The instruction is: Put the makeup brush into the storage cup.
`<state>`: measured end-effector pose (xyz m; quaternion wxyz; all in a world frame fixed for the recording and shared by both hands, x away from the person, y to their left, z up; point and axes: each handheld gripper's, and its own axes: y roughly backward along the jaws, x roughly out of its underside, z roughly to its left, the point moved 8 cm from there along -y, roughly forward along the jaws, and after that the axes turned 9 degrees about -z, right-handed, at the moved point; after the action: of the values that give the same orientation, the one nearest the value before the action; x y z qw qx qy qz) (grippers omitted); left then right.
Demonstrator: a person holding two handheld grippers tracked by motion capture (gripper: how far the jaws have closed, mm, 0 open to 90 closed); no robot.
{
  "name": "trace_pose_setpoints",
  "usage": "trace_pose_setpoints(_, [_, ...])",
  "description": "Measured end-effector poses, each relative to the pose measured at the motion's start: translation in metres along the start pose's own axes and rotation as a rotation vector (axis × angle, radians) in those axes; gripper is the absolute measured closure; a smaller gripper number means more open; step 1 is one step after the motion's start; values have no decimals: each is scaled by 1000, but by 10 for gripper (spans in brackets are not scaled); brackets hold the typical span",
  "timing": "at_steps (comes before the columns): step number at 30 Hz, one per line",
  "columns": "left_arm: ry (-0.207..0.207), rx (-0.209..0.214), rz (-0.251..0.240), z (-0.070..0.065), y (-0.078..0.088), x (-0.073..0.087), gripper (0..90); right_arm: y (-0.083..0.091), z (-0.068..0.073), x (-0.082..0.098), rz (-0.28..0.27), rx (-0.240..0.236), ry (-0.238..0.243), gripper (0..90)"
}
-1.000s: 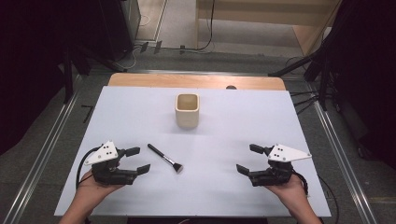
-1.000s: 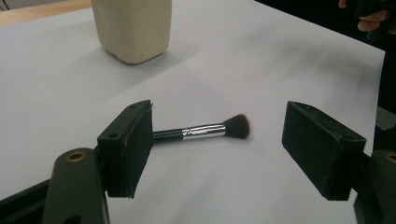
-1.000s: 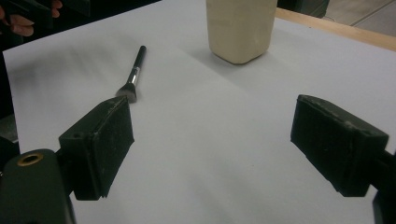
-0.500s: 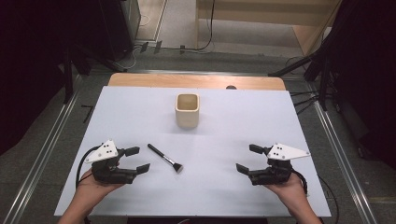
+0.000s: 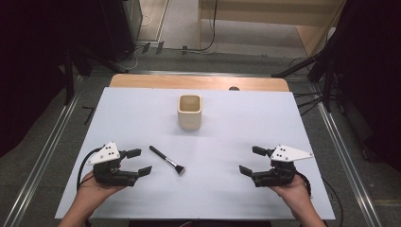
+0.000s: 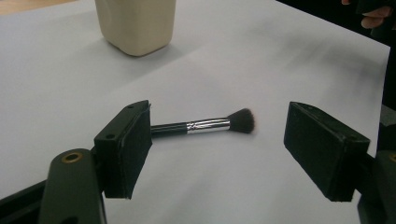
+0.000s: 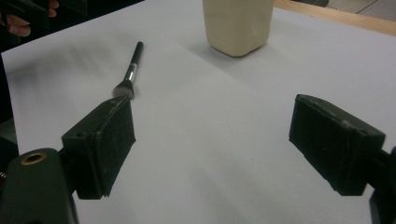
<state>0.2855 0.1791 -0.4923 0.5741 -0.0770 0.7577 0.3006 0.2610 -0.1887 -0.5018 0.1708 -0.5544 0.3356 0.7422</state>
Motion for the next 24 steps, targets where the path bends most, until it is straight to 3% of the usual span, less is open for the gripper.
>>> trace_pose_setpoints(24, [7,-13,21,2,-1,3,232,-1,-1,0,3,-4,1,159])
